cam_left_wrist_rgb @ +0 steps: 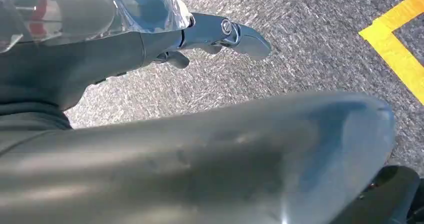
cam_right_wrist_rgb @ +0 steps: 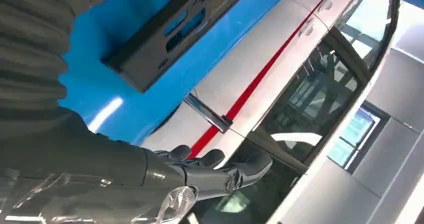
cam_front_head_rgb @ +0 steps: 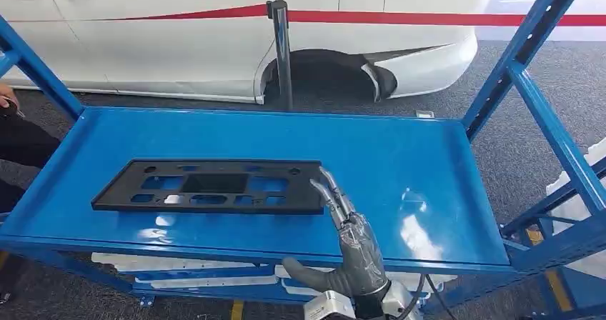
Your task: Take the parts from the cabinet and place them on the table.
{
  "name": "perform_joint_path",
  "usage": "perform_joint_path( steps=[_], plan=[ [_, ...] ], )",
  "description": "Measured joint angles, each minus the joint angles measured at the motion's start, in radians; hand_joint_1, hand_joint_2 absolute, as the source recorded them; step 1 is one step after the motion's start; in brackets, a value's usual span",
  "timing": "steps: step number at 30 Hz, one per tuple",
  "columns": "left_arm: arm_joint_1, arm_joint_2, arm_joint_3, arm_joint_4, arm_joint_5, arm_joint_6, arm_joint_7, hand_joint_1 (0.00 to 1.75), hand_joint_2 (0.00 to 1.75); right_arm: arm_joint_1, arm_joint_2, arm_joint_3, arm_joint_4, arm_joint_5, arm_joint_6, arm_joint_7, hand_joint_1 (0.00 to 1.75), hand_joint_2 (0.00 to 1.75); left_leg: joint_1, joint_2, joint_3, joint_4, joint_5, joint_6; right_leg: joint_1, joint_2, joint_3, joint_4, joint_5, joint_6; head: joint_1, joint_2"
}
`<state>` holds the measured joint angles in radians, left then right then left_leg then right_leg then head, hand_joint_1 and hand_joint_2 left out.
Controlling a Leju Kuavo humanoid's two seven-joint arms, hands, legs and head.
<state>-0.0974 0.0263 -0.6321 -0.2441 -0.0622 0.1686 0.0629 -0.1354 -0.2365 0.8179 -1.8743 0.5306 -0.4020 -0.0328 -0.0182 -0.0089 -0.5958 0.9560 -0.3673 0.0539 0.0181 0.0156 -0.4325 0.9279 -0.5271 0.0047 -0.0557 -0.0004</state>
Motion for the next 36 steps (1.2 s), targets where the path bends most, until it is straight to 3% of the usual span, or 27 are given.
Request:
perform_joint_path(
  steps=[7, 16, 22, 27, 30, 33, 36],
  plan=[
    [0.000, -0.003, -0.009, 0.000, 0.026, 0.019, 0.002, 0.00, 0.00, 0.010, 0.046, 0.019, 0.102, -0.078, -0.073, 0.028, 0.00, 1.75, 0.000, 0.000, 0.000, 0.000, 0.000, 0.000, 0.000, 0.000, 0.000, 0.000, 0.000, 0.000, 0.000, 0.000],
    [-0.001, -0.006, -0.025, 0.000, 0.024, 0.020, 0.017, 0.00, 0.00, 0.008, 0.101, 0.081, 0.201, -0.172, -0.025, -0.039, 0.00, 1.75, 0.000, 0.000, 0.000, 0.000, 0.000, 0.000, 0.000, 0.000, 0.000, 0.000, 0.000, 0.000, 0.000, 0.000],
    [-0.006, -0.008, -0.040, 0.000, 0.013, 0.016, 0.020, 0.00, 0.00, -0.006, 0.113, 0.113, 0.219, -0.182, 0.002, -0.127, 0.00, 1.75, 0.001, 0.000, 0.000, 0.000, 0.000, 0.000, 0.000, 0.000, 0.000, 0.000, 0.000, 0.000, 0.000, 0.000],
    [-0.007, -0.008, -0.049, 0.000, 0.017, 0.014, 0.020, 0.00, 0.00, -0.022, 0.123, 0.123, 0.208, -0.141, -0.041, -0.170, 0.00, 1.75, 0.001, 0.000, 0.000, 0.000, 0.000, 0.000, 0.000, 0.000, 0.000, 0.000, 0.000, 0.000, 0.000, 0.000],
    [-0.007, -0.008, -0.053, 0.000, 0.028, 0.014, 0.019, 0.00, 0.00, -0.033, 0.130, 0.129, 0.187, -0.085, -0.105, -0.187, 0.00, 1.75, 0.001, 0.000, 0.000, 0.000, 0.000, 0.000, 0.000, 0.000, 0.000, 0.000, 0.000, 0.000, 0.000, 0.000],
    [-0.008, -0.008, -0.062, 0.000, 0.033, 0.018, 0.019, 0.00, 0.00, -0.041, 0.139, 0.130, 0.172, -0.032, -0.167, -0.188, 0.00, 1.75, 0.001, 0.000, 0.000, 0.000, 0.000, 0.000, 0.000, 0.000, 0.000, 0.000, 0.000, 0.000, 0.000, 0.000],
    [-0.007, -0.008, -0.066, 0.000, 0.044, 0.024, 0.019, 0.00, 0.00, -0.046, 0.146, 0.131, 0.168, 0.038, -0.205, -0.149, 0.00, 1.75, 0.001, 0.000, 0.000, 0.000, 0.000, 0.000, 0.000, 0.000, 0.000, 0.000, 0.000, 0.000, 0.000, 0.000]
  ],
)
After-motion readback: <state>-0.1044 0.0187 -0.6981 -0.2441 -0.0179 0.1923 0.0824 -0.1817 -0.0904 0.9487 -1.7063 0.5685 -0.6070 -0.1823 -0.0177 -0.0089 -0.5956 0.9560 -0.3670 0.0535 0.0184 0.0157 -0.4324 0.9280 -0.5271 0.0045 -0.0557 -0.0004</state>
